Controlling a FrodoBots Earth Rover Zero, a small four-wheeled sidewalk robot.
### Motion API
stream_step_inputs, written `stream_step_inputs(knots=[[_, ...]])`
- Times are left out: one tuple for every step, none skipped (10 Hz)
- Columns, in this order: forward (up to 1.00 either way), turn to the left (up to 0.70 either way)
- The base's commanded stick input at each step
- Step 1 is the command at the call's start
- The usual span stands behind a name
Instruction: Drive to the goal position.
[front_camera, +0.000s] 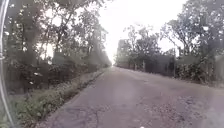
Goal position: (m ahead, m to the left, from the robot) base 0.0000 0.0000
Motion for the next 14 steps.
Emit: stream_step_inputs(knots=[[0.10, 0.01], [0.10, 0.01], [0.10, 0.01], [0.10, 0.01], [0.10, 0.01], [0.10, 0.01], [0.10, 0.01], [0.10, 0.01], [0.10, 0.01], [0.10, 0.01], [0.10, 0.01], [0.10, 0.01], [0.10, 0.01], [0.10, 0.01]])
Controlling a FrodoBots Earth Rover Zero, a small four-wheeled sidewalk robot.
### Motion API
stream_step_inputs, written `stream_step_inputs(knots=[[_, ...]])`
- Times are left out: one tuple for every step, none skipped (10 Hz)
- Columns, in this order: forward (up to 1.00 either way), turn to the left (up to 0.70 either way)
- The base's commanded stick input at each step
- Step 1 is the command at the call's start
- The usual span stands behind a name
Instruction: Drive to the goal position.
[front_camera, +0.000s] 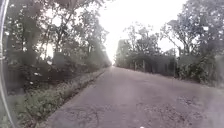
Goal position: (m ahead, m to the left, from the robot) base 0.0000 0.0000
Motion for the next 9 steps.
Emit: stream_step_inputs(knots=[[0.10, 0.01], [0.10, 0.01], [0.10, 0.01], [0.10, 0.01], [0.10, 0.01], [0.10, 0.01], [0.10, 0.01], [0.10, 0.01], [0.10, 0.01]])
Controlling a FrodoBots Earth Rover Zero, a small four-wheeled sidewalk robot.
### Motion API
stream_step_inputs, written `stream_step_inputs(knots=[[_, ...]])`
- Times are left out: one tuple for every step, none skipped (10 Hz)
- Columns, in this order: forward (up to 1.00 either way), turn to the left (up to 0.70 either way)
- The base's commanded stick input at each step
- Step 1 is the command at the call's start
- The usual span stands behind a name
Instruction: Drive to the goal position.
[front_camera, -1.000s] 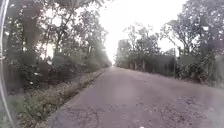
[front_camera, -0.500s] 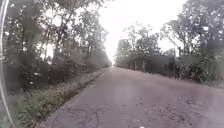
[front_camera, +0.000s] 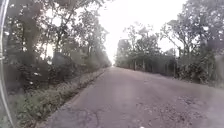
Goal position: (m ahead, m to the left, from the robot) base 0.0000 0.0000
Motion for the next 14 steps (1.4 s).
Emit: stream_step_inputs(knots=[[0.10, 0.01], [0.10, 0.01], [0.10, 0.01], [0.10, 0.01], [0.10, 0.01], [0.10, 0.01], [0.10, 0.01], [0.10, 0.01], [0.10, 0.01], [0.10, 0.01], [0.10, 0.01], [0.10, 0.01], [0.10, 0.01], [0.10, 0.01]])
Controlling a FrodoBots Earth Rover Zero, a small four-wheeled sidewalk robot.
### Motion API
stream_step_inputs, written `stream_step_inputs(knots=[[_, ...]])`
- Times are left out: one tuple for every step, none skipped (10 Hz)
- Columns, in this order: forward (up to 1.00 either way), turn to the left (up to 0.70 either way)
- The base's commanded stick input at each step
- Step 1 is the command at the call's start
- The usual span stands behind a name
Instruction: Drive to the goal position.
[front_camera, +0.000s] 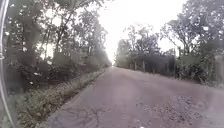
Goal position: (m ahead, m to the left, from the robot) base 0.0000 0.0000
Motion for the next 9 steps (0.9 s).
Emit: stream_step_inputs(knots=[[0.10, 0.01], [0.10, 0.01], [0.10, 0.01], [0.10, 0.01], [0.10, 0.01], [0.10, 0.01], [0.10, 0.01], [0.10, 0.01], [0.10, 0.01]])
